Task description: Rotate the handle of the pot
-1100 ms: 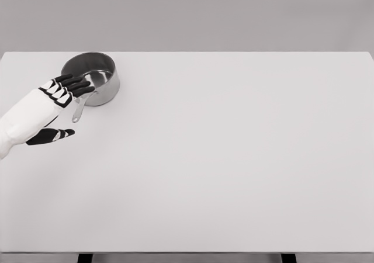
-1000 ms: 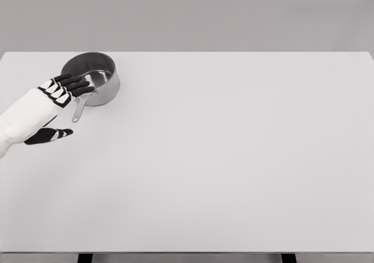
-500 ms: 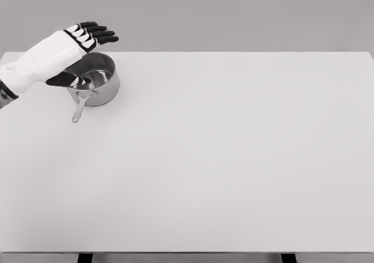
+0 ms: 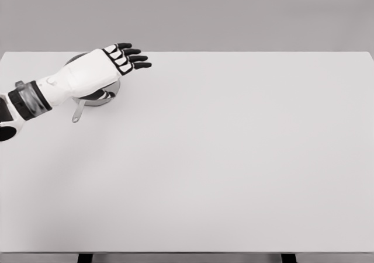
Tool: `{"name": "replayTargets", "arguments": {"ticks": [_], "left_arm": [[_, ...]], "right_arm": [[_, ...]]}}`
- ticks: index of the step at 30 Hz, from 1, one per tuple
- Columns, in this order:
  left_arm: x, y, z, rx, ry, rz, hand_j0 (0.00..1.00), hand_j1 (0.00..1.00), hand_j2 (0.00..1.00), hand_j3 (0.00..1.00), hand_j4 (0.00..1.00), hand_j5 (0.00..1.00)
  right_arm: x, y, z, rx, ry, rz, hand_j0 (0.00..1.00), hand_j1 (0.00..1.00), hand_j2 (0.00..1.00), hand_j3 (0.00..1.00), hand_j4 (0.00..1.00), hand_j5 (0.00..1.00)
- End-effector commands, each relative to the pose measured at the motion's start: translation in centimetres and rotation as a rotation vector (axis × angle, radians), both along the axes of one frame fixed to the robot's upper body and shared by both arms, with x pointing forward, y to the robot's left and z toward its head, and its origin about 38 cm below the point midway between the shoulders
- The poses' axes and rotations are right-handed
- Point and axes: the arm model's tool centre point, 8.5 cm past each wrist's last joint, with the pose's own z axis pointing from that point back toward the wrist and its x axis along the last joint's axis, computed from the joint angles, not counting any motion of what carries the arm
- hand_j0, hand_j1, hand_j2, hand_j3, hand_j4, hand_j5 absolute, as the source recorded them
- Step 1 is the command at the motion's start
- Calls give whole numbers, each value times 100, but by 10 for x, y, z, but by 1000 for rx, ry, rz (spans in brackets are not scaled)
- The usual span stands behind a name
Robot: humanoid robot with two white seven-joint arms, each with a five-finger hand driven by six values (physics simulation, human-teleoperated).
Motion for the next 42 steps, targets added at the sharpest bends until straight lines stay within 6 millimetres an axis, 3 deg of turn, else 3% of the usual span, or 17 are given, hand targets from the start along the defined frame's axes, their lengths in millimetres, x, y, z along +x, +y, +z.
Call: {"name": "replayTargets", "arguments": {"ticks": [1,11,42], "left_arm": [[-1,-4,-1,53,-30,-4,100,100,100,100,100,100],[-5,-7,-26,190,-46,0,100,100,100,100,100,100],[-7,14,-44,314,-35,38,100,100,100,100,100,100]], "right_arm": [[0,0,0,0,-1,0,100,100,100,100,100,100],[0,0,0,1,0,0,100,100,100,100,100,100],[0,0,0,1,0,0,100,100,100,100,100,100]]}}
